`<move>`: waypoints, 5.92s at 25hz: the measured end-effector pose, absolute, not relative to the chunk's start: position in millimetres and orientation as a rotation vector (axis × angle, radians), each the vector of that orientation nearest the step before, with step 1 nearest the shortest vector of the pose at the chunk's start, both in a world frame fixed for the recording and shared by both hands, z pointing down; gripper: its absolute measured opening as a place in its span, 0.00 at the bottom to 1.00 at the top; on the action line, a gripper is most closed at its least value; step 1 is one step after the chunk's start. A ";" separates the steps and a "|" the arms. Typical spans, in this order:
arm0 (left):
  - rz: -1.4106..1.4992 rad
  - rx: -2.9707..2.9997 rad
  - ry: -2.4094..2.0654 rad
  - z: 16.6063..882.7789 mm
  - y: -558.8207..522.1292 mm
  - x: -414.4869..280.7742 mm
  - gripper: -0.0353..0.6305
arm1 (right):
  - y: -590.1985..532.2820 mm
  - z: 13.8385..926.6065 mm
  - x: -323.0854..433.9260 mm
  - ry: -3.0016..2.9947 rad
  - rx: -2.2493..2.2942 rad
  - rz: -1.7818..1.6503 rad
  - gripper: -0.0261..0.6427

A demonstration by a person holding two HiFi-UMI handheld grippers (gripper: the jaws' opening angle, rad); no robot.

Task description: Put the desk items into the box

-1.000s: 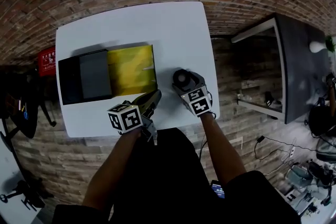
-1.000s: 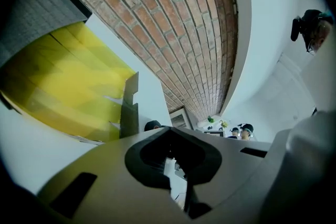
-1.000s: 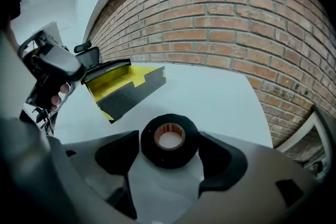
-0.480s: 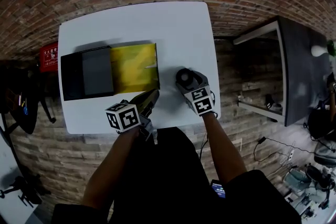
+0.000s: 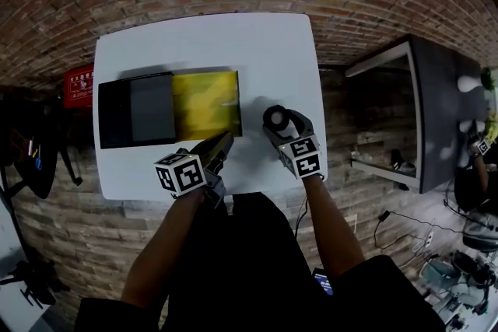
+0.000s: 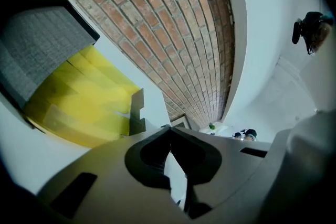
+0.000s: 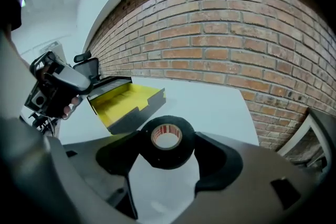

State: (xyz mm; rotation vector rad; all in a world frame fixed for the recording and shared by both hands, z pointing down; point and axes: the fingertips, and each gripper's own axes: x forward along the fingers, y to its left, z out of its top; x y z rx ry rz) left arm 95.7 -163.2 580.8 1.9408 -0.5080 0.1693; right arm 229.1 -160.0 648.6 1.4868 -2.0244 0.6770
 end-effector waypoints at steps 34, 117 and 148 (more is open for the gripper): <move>0.015 1.922 -0.760 558.4 -219.3 -31.2 0.07 | -245.0 598.6 62.0 -2.262 1.239 0.527 0.54; 0.044 2.067 -0.612 523.5 -207.8 -45.8 0.07 | -199.7 514.6 50.6 -2.487 1.448 0.693 0.07; -0.044 2.056 -0.784 496.5 -185.0 -48.0 0.07 | -149.4 472.9 155.7 -2.588 1.678 0.773 0.07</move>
